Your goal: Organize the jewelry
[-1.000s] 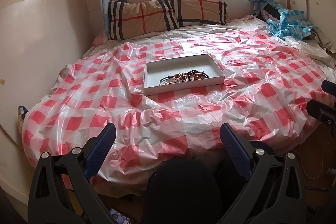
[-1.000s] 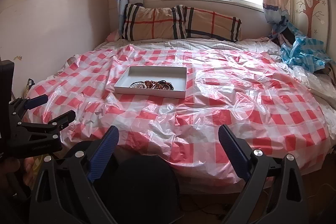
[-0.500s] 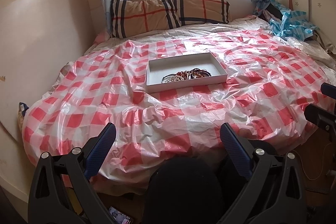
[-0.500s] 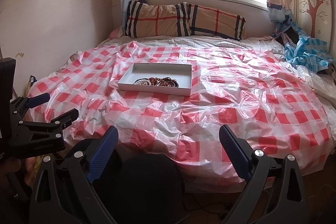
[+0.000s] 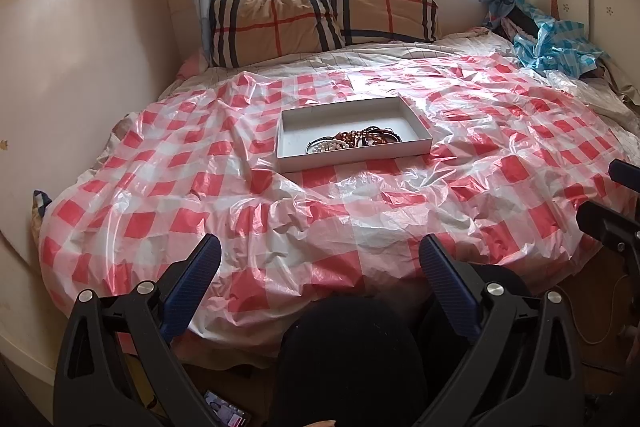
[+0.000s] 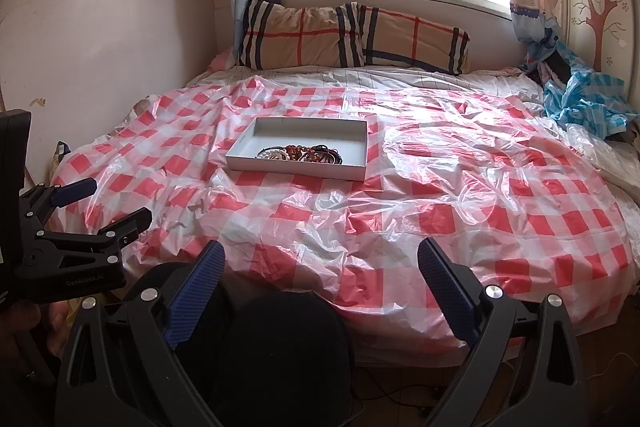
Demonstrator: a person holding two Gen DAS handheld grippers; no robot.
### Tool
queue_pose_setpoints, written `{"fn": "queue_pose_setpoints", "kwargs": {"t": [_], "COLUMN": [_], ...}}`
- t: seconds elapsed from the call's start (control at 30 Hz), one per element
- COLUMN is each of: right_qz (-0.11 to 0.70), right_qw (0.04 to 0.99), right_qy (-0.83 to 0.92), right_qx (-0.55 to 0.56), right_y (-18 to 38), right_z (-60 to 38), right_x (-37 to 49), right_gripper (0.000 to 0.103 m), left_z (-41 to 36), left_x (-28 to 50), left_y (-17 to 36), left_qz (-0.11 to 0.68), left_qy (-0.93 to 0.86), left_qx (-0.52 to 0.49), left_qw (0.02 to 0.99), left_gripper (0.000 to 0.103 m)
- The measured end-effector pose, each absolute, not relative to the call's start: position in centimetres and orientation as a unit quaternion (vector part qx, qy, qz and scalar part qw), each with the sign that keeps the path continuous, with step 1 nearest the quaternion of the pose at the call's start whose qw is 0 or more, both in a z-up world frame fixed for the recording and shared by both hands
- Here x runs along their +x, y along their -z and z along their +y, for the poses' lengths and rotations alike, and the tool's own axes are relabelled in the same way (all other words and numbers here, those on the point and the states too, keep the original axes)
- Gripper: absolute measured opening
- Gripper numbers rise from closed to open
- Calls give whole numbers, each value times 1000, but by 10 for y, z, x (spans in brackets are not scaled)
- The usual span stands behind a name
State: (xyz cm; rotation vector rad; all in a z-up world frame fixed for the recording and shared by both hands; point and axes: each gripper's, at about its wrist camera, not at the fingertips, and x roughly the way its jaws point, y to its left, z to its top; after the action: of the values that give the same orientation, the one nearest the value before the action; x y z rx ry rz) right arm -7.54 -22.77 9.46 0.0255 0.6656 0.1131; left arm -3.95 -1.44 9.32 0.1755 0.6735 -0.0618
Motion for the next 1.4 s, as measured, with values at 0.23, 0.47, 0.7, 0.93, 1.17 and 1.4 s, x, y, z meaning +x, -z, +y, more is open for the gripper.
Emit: {"fn": "queue_pose_setpoints", "kwargs": {"t": [0.23, 0.47, 0.7, 0.93, 1.17, 1.4], "right_qz": [327, 331, 335, 335, 335, 336], "right_qw": [943, 942, 941, 941, 941, 941], "right_qy": [-56, -54, -53, -51, -51, -51], "right_qx": [12, 1, -1, 4, 5, 5], "right_y": [-94, -89, -82, -80, -80, -79], "right_z": [-227, -219, -219, -223, -224, -225], "right_x": [-75, -71, -67, -66, -65, -65], "right_gripper": [94, 95, 95, 95, 95, 95], "left_z": [-15, -16, -17, -23, -24, -24], "left_x": [-40, -39, -34, -32, -30, -27], "left_y": [-87, -80, -74, -75, -75, -72], "left_qz": [336, 342, 358, 365, 370, 379], "left_qy": [31, 37, 52, 59, 61, 55], "left_qx": [83, 68, 50, 57, 56, 53], "left_qw": [938, 937, 931, 927, 926, 922], "left_gripper": [95, 95, 95, 95, 95, 95]}}
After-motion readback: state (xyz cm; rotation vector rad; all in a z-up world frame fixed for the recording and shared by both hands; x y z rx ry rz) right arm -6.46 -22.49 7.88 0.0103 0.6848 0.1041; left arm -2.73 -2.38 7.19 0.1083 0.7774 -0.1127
